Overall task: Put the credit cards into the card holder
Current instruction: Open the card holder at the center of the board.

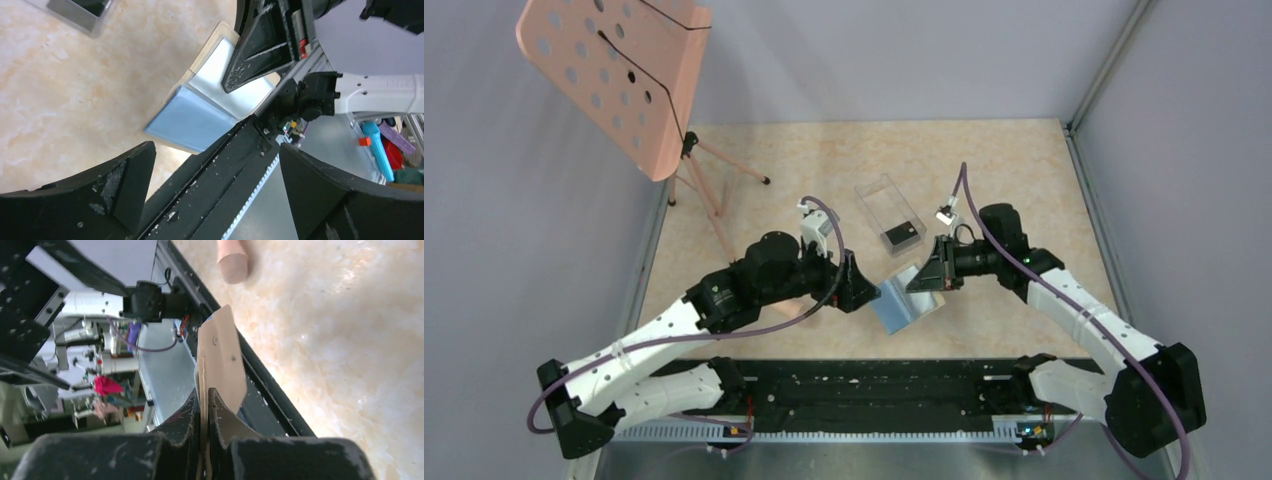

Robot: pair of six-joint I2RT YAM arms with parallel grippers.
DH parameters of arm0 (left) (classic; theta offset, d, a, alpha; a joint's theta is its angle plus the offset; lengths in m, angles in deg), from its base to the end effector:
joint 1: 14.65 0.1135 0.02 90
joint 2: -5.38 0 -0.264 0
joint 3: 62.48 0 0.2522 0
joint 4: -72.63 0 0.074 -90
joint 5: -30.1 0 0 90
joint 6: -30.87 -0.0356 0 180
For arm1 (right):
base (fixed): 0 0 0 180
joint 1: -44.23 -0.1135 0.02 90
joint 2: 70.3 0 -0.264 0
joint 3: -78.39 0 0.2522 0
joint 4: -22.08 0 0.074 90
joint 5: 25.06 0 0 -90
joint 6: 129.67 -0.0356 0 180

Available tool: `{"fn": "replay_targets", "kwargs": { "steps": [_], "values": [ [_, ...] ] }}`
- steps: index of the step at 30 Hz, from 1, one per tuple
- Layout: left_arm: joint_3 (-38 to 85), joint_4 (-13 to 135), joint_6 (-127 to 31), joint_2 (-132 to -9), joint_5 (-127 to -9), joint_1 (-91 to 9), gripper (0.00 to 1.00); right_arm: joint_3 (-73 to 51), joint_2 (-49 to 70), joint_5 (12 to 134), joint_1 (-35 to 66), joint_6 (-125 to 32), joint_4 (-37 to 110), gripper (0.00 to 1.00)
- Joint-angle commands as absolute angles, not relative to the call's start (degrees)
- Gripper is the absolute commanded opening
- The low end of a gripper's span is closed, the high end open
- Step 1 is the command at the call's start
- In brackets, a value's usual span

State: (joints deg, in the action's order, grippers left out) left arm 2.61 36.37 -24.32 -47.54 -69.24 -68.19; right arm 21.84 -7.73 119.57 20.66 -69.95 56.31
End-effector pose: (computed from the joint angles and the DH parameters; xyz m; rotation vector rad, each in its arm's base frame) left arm 0.1184 -0.1699 0.3327 0.4677 2.1277 -1.1102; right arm 0.1913 0.1151 0.2602 -0.4193 2.3512 1.5572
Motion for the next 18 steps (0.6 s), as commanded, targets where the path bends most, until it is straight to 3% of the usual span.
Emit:
{"fn": "replay_targets", "kwargs": {
  "steps": [1,7,18],
  "values": [
    [4.26,39.68,-23.86,-47.66,-62.55,-68.00,0.99,27.52,-9.98,111.69,22.22,-81.38,42.80,0.00],
    [3.37,41.84,-22.58,-50.77,-66.78,-67.99,0.99,41.42,-10.36,103.73,22.69,-95.31,23.49,0.00],
    [1.10,46.75,-20.98,-56.36,-70.89,-68.04,0.99,48.91,-6.51,95.81,22.67,-95.12,22.88,0.00]
  ]
}}
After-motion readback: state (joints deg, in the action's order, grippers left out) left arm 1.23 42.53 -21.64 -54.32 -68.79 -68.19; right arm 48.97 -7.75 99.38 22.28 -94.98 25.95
